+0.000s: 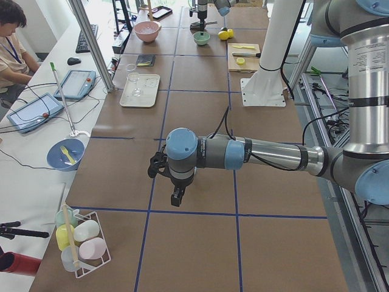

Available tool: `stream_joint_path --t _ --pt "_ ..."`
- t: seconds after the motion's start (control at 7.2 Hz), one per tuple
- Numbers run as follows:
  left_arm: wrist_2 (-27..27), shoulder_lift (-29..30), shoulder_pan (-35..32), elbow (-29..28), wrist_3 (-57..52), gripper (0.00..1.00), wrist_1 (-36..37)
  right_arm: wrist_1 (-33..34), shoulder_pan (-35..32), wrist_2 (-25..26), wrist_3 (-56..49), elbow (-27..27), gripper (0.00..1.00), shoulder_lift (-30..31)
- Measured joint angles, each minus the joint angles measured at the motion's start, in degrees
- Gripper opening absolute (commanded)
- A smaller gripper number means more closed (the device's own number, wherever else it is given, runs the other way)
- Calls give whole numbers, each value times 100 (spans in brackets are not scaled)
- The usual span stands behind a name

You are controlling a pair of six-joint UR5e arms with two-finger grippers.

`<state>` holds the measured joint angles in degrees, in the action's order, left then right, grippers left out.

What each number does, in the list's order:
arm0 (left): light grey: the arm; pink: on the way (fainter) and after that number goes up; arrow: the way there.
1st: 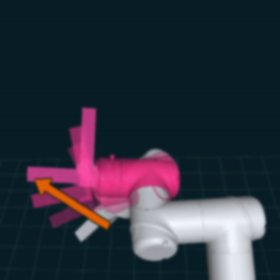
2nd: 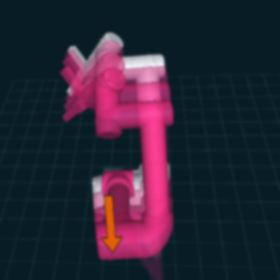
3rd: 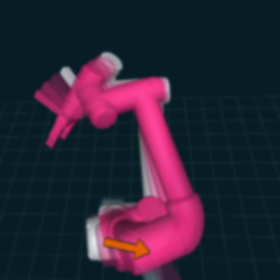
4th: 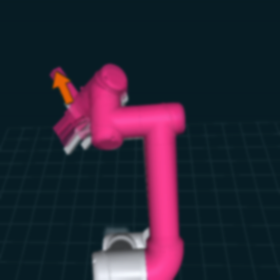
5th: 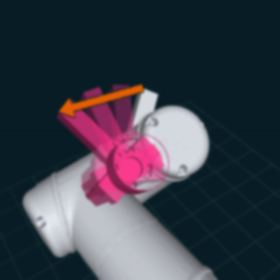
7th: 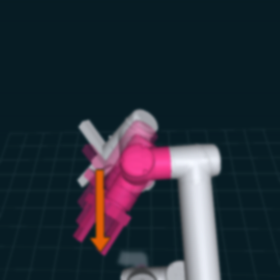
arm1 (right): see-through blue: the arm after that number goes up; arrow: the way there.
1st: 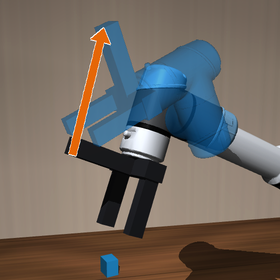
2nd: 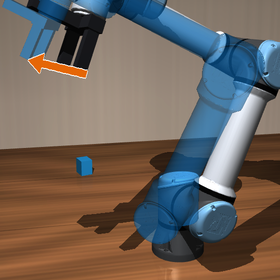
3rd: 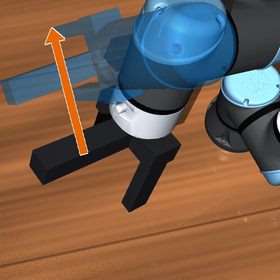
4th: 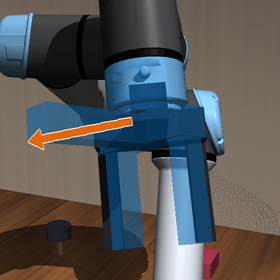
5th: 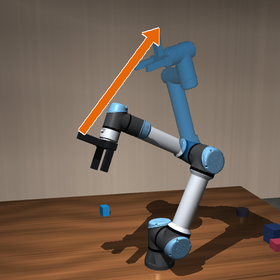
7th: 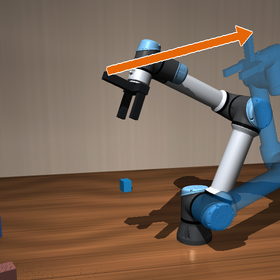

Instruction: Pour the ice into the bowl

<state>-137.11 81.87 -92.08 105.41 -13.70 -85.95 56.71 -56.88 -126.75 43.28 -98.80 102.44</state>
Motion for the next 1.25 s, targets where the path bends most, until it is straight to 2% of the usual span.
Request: stream_joint_path --t 0.14,0.28,0.42,0.83,1.25 --pt "0 -2 -2 -8 -1 100 0 -1 52 5 12 73 53 -18" --pt "0 -4 -2 -12 -1 100 -1 2 125 14 29 142 15 -58" --pt "0 -4 -2 -7 -1 100 -1 -2 203 24 127 255 0 -178" --pt "0 -4 -3 17 6 100 -1 -13 287 8 360 363 0 -405" --pt "0 -4 -3 17 8 100 -1 -6 179 -284 506 -295 0 -320"
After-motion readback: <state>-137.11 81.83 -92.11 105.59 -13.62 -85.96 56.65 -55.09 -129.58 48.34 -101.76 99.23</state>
